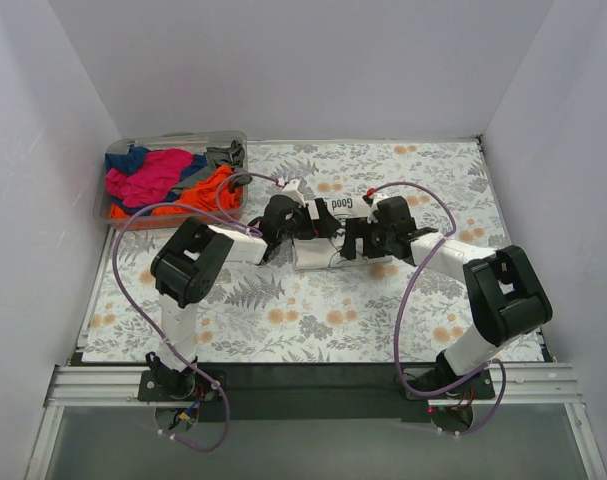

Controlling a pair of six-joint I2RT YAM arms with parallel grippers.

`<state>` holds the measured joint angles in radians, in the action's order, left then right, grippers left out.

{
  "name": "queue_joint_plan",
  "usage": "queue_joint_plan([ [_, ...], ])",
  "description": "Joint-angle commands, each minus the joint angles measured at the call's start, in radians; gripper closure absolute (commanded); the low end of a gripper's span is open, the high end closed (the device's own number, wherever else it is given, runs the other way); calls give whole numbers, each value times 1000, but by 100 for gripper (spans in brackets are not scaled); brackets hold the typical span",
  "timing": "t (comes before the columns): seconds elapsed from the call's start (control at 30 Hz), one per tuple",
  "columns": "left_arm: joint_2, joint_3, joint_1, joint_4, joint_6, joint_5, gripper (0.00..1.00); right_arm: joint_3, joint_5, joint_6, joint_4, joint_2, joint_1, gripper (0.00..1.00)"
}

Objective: Fold and stack the t-shirts
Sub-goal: Fold the tshirt

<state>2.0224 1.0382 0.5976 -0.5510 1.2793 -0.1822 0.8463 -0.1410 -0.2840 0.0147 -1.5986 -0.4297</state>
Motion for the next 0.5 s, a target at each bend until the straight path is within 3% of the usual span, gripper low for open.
queue_joint_plan([
  [0.0,51,9,-4,0,-54,-33,7,-61,1,-32,2,-17,5,16],
  [0.2,44,7,-4,-16,-127,-57,8,-53,14,-34,19,72,5,15],
  [0.33,-33,-15,-2,-15,-150,-50,8,10,72,-11,71,170,12,5],
  [0.47,-157,-47,-2,-6,-164,-30,8,48,78,23,110,230,60,2],
])
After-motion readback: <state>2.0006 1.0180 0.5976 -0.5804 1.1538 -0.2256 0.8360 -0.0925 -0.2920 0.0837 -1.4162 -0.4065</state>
